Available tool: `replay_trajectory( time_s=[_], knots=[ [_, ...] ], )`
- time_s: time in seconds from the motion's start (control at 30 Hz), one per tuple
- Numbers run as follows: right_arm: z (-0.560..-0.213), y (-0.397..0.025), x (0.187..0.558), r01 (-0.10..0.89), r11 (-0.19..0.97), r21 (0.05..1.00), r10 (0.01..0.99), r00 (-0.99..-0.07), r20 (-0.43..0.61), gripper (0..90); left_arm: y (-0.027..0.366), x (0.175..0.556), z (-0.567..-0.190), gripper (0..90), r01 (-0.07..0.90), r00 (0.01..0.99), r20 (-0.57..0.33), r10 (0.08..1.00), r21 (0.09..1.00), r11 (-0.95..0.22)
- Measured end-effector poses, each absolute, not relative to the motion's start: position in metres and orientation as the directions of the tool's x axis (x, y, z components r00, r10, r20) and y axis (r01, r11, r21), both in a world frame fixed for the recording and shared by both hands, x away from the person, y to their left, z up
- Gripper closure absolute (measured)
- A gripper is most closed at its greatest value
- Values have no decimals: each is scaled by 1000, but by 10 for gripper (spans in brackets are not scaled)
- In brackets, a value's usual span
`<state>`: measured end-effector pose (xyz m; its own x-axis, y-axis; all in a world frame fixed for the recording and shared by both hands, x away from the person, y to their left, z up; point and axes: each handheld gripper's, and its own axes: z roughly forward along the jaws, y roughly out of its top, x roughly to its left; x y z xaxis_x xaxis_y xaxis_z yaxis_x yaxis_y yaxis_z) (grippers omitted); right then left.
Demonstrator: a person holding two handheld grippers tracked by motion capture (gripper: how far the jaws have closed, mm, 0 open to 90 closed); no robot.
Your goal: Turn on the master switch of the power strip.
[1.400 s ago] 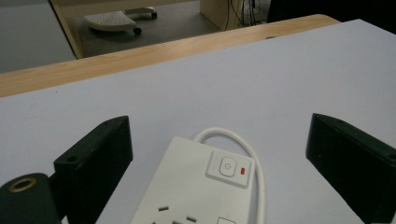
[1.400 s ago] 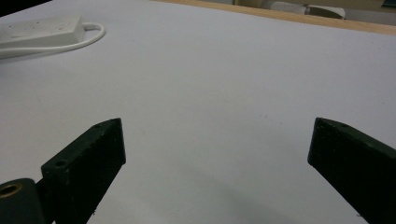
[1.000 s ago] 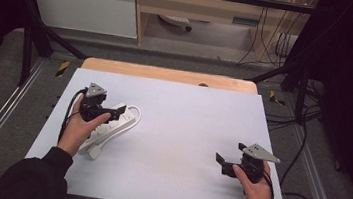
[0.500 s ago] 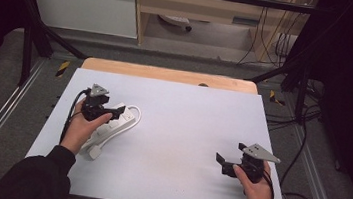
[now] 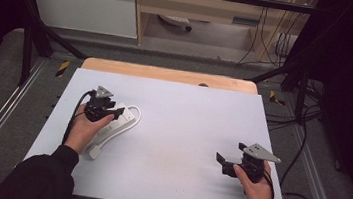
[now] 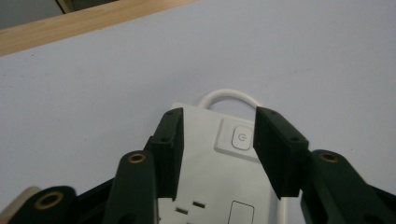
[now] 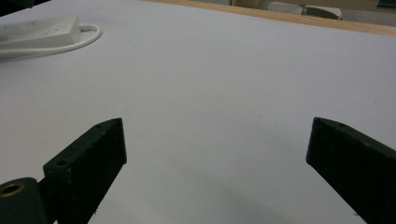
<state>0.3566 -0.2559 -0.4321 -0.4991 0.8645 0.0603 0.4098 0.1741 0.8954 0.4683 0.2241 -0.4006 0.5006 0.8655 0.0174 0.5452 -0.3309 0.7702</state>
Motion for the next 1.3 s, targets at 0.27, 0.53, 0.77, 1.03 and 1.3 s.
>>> replay_trajectory(
  time_s=[0.27, 0.53, 0.77, 1.03, 1.3],
  knots=[
    [-432, -256, 357, 412, 173, 895, 862, -503, 65, 50, 213, 468, -400, 721, 558, 543, -21, 840, 756, -342],
    [-432, -257, 357, 407, 183, 895, 857, -513, 58, 46, 209, 470, -404, 818, 558, 551, 20, 834, 734, -387],
    [-431, -258, 356, 404, 179, 897, 859, -509, 58, 47, 217, 473, -403, 873, 578, 545, -33, 838, 739, -347],
    [-430, -258, 356, 400, 190, 897, 857, -513, 47, 48, 219, 478, -405, 900, 595, 547, -40, 836, 721, -355],
    [-430, -258, 356, 404, 189, 895, 857, -512, 50, 48, 212, 483, -408, 900, 599, 561, -31, 827, 705, -380]
  ],
)
